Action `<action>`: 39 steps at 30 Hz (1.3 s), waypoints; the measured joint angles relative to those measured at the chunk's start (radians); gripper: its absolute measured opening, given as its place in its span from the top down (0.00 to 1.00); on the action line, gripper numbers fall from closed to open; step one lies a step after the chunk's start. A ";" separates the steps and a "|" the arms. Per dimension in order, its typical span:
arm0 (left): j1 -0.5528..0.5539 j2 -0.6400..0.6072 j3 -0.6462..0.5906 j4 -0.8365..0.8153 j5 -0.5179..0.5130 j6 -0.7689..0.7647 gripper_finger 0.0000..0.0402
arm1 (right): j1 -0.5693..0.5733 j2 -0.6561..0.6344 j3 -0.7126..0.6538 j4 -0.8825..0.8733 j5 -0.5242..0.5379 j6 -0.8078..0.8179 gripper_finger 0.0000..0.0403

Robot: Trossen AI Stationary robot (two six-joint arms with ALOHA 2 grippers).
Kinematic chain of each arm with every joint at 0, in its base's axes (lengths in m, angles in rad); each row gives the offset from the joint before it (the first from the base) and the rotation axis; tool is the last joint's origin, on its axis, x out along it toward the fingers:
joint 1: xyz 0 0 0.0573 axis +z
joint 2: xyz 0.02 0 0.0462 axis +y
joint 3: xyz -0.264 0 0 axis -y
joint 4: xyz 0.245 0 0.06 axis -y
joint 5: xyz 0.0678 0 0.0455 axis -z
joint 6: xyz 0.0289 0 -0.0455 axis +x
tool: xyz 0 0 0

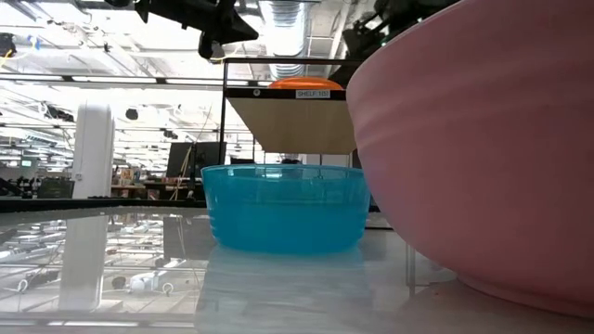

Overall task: Place and stack bowls onto a shelf
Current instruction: Stack the dark green bowl on top of the blue bowl on the shelf, then stack the pink bowl on top of the dark green bowl on the shelf

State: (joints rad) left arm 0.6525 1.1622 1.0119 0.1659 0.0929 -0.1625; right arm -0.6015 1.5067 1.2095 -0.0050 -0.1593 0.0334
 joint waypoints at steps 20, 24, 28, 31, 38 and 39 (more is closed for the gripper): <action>-0.057 0.000 0.001 -0.018 0.258 -0.031 0.96 | 0.019 -0.168 0.052 -0.043 -0.071 0.034 0.87; -0.195 0.000 0.001 -0.182 0.347 -0.023 0.87 | 0.045 -0.284 0.082 -0.227 -0.078 -0.012 0.86; -0.341 0.000 0.001 -0.339 0.314 0.002 0.77 | 0.059 -0.402 0.114 -0.401 -0.067 -0.031 0.78; -0.430 0.000 0.001 -0.403 0.272 -0.017 0.69 | 0.074 -0.475 0.116 -0.587 -0.069 -0.018 0.68; -0.557 0.000 0.001 -0.394 0.177 -0.223 0.56 | 0.253 -0.511 0.111 -0.980 -0.078 0.090 0.44; -0.566 0.000 0.001 -0.394 0.163 -0.248 0.55 | 0.285 -0.507 0.103 -1.012 -0.075 0.101 0.42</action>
State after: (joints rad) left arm 0.0862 1.1618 1.0125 -0.2279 0.2560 -0.4105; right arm -0.3169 0.9993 1.3122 -1.0174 -0.2347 0.1348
